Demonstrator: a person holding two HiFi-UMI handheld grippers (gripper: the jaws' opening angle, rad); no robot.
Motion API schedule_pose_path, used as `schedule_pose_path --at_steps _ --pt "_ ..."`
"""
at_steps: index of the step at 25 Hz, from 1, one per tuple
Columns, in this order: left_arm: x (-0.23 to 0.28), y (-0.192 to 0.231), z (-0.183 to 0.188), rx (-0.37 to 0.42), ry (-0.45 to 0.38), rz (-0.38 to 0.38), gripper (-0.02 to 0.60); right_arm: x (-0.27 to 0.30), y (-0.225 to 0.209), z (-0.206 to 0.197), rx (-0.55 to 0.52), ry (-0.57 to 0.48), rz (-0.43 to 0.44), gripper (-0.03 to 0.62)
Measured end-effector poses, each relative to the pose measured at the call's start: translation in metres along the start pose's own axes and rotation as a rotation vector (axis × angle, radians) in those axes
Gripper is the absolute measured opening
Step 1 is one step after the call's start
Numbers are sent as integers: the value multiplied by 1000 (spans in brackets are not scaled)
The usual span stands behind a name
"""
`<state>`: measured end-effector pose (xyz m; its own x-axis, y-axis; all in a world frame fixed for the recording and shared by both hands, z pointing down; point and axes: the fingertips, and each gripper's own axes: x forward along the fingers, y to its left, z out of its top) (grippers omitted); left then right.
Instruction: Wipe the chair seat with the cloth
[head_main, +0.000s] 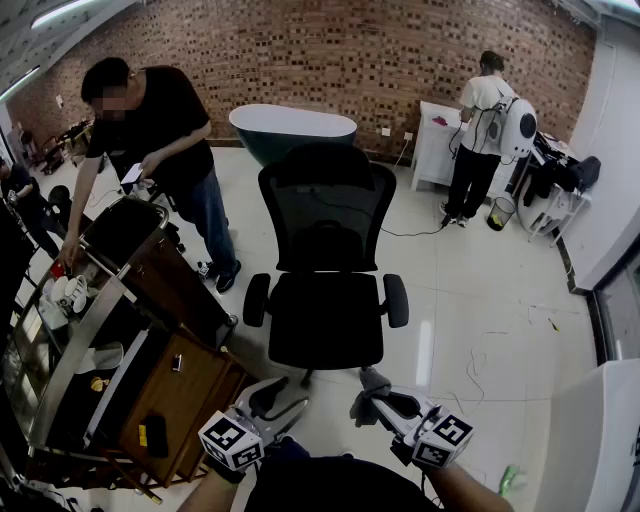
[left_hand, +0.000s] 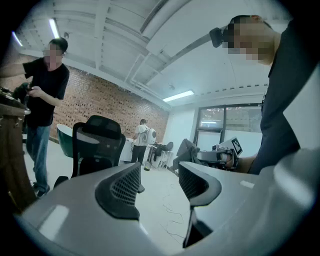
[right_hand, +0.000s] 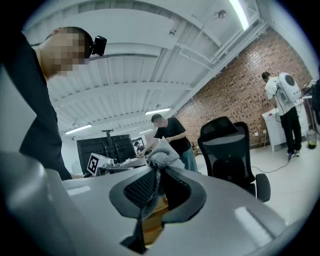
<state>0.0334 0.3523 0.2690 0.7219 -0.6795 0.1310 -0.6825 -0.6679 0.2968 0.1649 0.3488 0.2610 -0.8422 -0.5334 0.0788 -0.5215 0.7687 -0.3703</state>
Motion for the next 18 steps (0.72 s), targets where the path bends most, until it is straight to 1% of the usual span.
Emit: schedule_pose_path --at_steps 6,10,13,18 --pt "13 18 -14 -8 19 -7 261 17 -20 5 -6 -5 9 41" --pt "31 40 -5 -13 24 -20 261 41 -37 6 -4 7 9 41" --pt "48 67 3 -19 26 -40 261 66 -52 12 7 5 1 41" --pt "77 132 22 -39 15 -73 261 121 -88 25 13 24 -30 41"
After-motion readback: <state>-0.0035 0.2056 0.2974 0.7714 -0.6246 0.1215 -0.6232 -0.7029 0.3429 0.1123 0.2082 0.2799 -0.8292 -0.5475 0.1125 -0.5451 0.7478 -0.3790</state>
